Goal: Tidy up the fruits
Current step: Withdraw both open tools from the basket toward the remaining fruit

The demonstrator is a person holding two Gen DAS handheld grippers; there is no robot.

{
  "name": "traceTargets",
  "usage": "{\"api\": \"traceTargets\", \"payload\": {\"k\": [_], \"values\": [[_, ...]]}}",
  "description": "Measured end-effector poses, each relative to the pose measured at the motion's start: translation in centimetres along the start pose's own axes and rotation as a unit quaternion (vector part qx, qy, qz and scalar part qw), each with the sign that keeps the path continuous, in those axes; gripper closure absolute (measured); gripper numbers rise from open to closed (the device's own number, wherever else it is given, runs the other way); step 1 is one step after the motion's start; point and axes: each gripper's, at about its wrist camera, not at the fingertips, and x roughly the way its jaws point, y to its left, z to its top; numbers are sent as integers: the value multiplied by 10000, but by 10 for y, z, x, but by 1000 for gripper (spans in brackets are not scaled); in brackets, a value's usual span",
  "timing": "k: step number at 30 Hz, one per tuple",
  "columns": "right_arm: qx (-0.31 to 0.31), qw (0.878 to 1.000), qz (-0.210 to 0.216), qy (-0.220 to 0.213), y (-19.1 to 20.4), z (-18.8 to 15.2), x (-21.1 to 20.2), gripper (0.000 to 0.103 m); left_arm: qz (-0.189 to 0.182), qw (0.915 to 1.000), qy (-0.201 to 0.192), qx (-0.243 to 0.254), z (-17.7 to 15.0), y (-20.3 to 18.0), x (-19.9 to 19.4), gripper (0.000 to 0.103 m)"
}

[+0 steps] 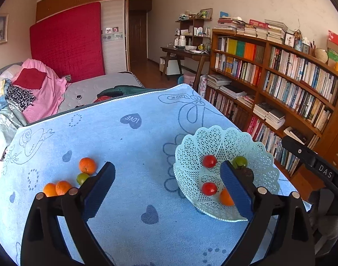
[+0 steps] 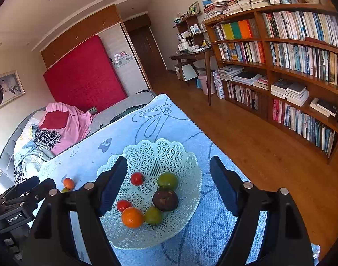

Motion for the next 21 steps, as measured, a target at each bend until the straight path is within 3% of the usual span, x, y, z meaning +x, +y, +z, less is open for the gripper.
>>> {"api": "traceTargets", "payload": {"k": [21], "values": [[-375, 9975, 565, 197, 45, -22, -4, 24, 1020, 9926, -86, -653, -15, 94, -35, 8]]}}
